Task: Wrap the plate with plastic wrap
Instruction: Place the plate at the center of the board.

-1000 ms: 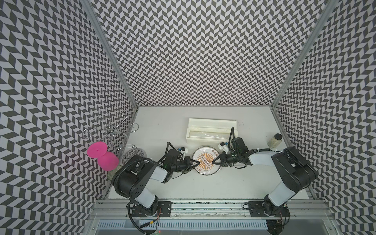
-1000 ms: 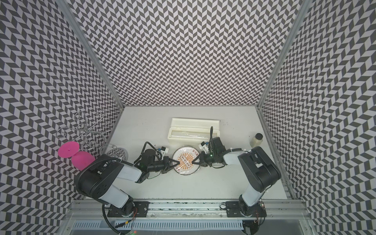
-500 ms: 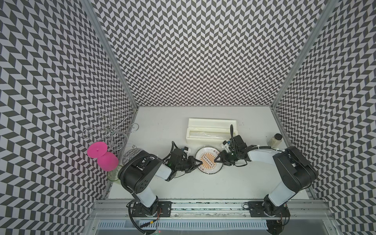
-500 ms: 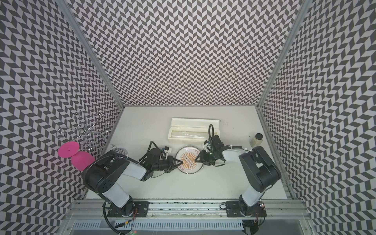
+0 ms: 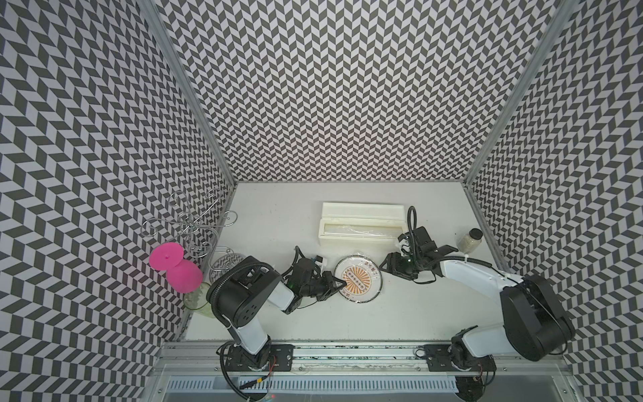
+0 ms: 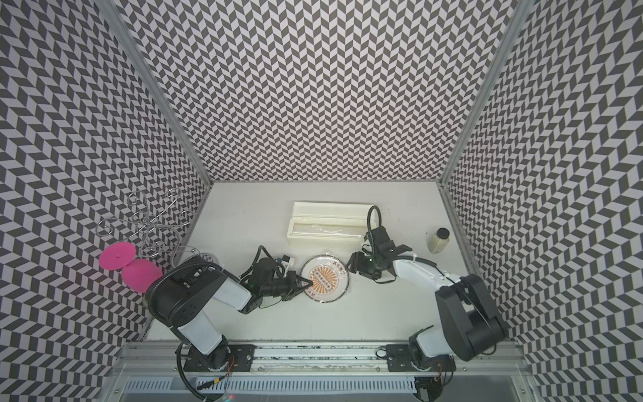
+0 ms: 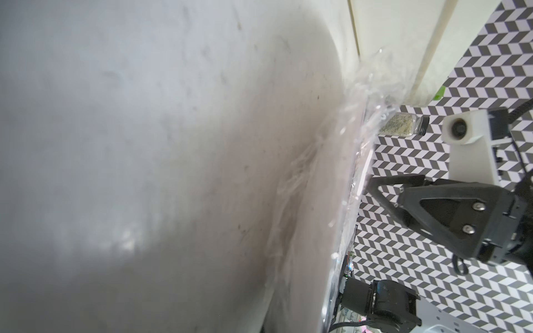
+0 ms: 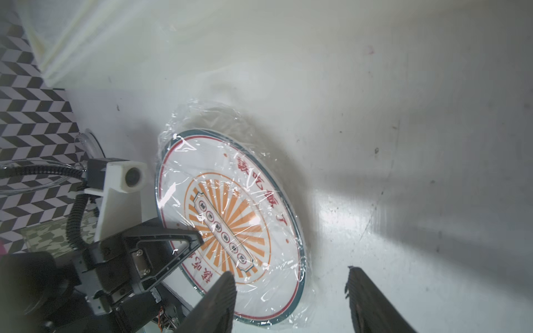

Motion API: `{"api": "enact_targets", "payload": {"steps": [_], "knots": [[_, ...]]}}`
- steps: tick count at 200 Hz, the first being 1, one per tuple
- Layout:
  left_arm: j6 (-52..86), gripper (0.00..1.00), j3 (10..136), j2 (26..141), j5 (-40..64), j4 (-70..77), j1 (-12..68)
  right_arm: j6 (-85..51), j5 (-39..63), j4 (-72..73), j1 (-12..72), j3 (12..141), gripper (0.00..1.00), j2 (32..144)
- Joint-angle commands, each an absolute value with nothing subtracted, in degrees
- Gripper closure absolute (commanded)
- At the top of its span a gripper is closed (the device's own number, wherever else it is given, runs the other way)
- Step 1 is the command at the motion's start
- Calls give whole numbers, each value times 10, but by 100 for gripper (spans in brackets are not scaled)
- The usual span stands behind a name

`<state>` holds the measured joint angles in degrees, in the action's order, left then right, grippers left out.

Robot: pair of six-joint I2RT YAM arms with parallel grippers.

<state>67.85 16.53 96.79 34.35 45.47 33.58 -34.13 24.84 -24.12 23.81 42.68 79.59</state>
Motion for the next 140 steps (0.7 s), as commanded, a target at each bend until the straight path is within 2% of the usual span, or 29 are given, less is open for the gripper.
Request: {"api": "enact_targets", "payload": {"steps": [1, 14, 35, 79, 111, 140], "knots": [[659, 66, 131, 928, 320, 307, 317, -380, 257, -243, 239, 390, 47, 744], [607, 56, 147, 884, 315, 224, 293, -394, 264, -235, 240, 366, 54, 725], [528, 48, 188, 839, 318, 115, 260, -419, 272, -215, 249, 340, 60, 708], [381, 48, 312, 851, 283, -32, 230, -489, 260, -188, 310, 334, 62, 701], [363, 50, 342, 876, 278, -31, 249, -509, 263, -164, 334, 326, 68, 723], [368, 55, 345, 883, 290, -17, 262, -513, 271, -135, 334, 321, 74, 748]]}}
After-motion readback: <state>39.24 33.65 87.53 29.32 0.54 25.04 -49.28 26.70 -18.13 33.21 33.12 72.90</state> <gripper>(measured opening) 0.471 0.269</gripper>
